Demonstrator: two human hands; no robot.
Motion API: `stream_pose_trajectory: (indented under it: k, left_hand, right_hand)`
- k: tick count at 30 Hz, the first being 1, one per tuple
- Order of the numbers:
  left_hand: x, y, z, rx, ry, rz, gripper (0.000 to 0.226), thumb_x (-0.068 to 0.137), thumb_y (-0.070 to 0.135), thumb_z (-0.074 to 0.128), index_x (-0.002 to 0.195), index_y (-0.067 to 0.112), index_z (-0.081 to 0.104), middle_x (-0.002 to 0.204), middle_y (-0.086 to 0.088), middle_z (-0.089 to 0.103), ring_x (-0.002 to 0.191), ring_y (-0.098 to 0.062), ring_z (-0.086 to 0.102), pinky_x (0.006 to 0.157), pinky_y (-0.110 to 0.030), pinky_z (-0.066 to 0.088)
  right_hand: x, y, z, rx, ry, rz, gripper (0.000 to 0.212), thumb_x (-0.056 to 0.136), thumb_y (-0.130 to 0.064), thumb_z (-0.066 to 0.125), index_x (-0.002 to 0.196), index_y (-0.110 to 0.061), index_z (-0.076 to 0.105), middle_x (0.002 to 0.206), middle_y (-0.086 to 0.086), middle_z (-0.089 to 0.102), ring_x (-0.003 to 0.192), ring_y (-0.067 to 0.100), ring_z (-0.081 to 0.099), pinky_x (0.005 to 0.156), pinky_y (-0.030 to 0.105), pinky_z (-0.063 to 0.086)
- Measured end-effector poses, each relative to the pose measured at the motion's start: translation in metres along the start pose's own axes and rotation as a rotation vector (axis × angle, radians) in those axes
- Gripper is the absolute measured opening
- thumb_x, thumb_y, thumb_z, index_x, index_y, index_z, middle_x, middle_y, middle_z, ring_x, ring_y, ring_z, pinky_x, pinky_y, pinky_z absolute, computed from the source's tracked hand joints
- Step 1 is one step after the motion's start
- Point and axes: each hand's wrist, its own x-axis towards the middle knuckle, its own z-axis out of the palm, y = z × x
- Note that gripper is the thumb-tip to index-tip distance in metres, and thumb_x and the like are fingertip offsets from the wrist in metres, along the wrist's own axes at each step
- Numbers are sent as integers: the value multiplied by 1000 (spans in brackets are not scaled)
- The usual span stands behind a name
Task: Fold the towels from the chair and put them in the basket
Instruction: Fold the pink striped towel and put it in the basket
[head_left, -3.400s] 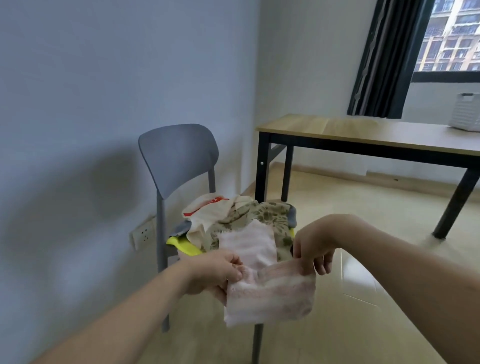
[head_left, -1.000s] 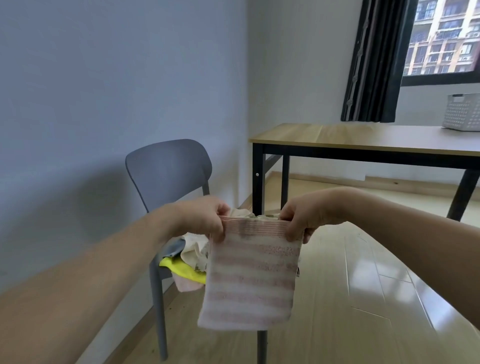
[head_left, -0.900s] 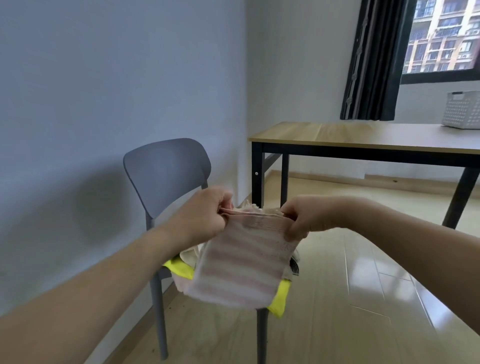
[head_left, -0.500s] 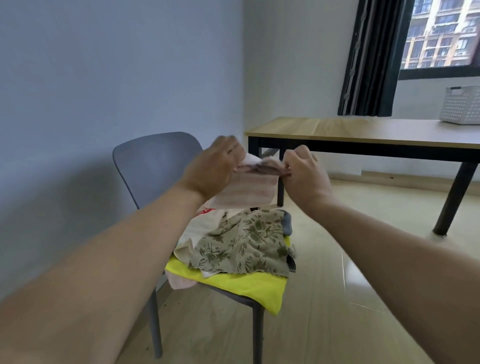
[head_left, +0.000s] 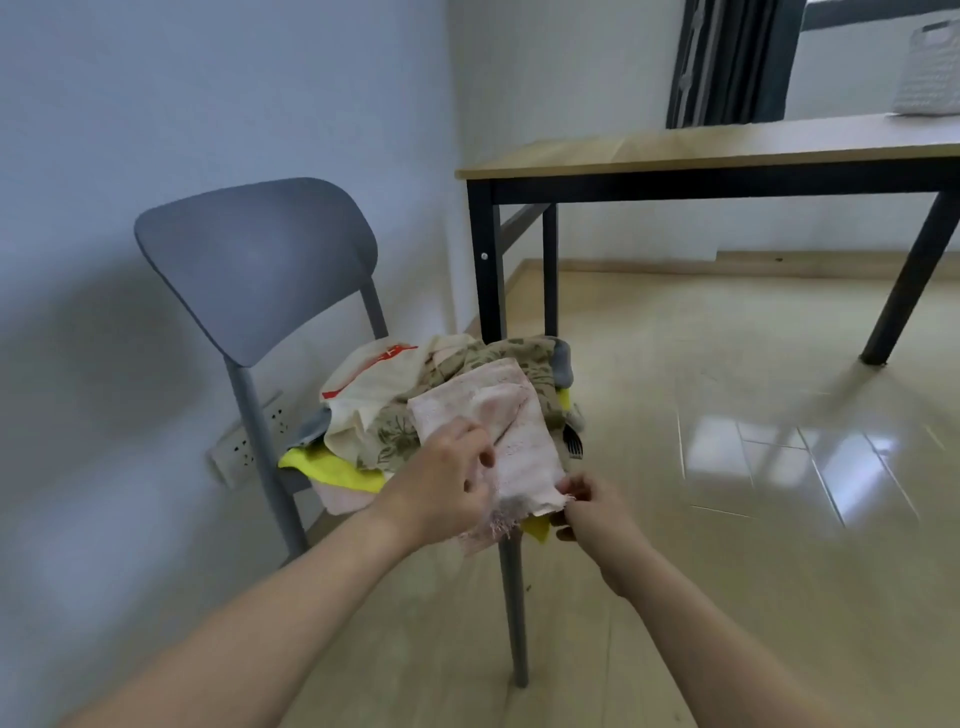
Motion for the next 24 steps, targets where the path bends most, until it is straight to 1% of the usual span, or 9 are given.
stream_pose_trajectory:
  k: [2, 5, 7, 8, 10, 13, 17, 20, 24]
  left_hand:
    - [19, 4, 1, -81, 141, -318, 22, 87, 33, 57, 102, 17, 53, 104, 2, 53, 95, -18, 52, 74, -27, 45]
    - [40, 1, 8, -137, 21, -711, 66, 79, 60, 58, 121, 11, 48, 106, -3, 59, 93, -23, 57, 63, -30, 41]
    - [47, 1, 15, -168, 33, -770, 54, 79, 61, 57, 104, 14, 52, 88, -1, 58, 81, -21, 58, 59, -29, 40]
    - [49, 5, 17, -202, 84, -761, 38, 84, 54, 57, 85, 17, 49, 76, 1, 53, 70, -18, 53, 55, -28, 36]
    - [51, 13, 21, -229, 240, -653, 30, 89, 29, 54, 66, 17, 38, 64, 2, 43, 56, -14, 38, 49, -29, 27]
    - [43, 24, 26, -27, 330, -295, 12, 88, 14, 53, 77, 14, 58, 76, 4, 52, 68, -14, 47, 53, -29, 39]
    - [23, 22, 49, 302, 160, 31, 15, 89, 23, 56, 88, 16, 69, 83, 1, 58, 73, -19, 56, 55, -32, 47]
    - [17, 21, 61, 310, 126, 55, 14, 89, 20, 56, 88, 13, 69, 82, -2, 60, 75, -23, 59, 58, -30, 45]
    - [16, 22, 58, 234, 183, -61, 21, 90, 16, 55, 109, 13, 63, 100, -3, 63, 90, -23, 57, 73, -32, 48]
  right_hand:
    - [2, -7, -3, 124, 4, 15, 13, 91, -5, 48, 97, -12, 57, 104, 15, 61, 87, 27, 59, 82, 38, 53]
    - [4, -13, -8, 315, 1, 15, 9, 93, -15, 51, 96, -10, 57, 97, 14, 62, 85, 28, 60, 87, 43, 53]
    - [6, -11, -13, 319, 35, -4, 5, 92, -13, 54, 95, -10, 57, 98, 15, 61, 85, 28, 59, 84, 43, 54]
    - [6, -11, -16, 322, 56, -9, 3, 92, -8, 54, 93, -10, 57, 97, 14, 59, 83, 26, 58, 80, 40, 55]
    - [7, -9, -21, 339, 77, -7, 12, 92, -2, 51, 90, -12, 57, 95, 11, 57, 80, 23, 56, 71, 33, 53]
    - [8, -10, -24, 350, 75, -11, 18, 92, 1, 47, 87, -12, 58, 93, 10, 58, 80, 23, 56, 70, 31, 53]
    - [9, -17, -25, 392, 83, 32, 19, 92, -4, 45, 84, -11, 60, 85, 12, 57, 74, 25, 55, 75, 37, 53]
    - [10, -18, -24, 398, 79, 57, 8, 89, -9, 53, 83, -9, 59, 80, 15, 59, 70, 27, 55, 69, 38, 51]
    - [17, -20, -25, 260, 92, 39, 12, 90, -22, 57, 96, -11, 54, 92, 12, 61, 74, 23, 57, 66, 36, 50]
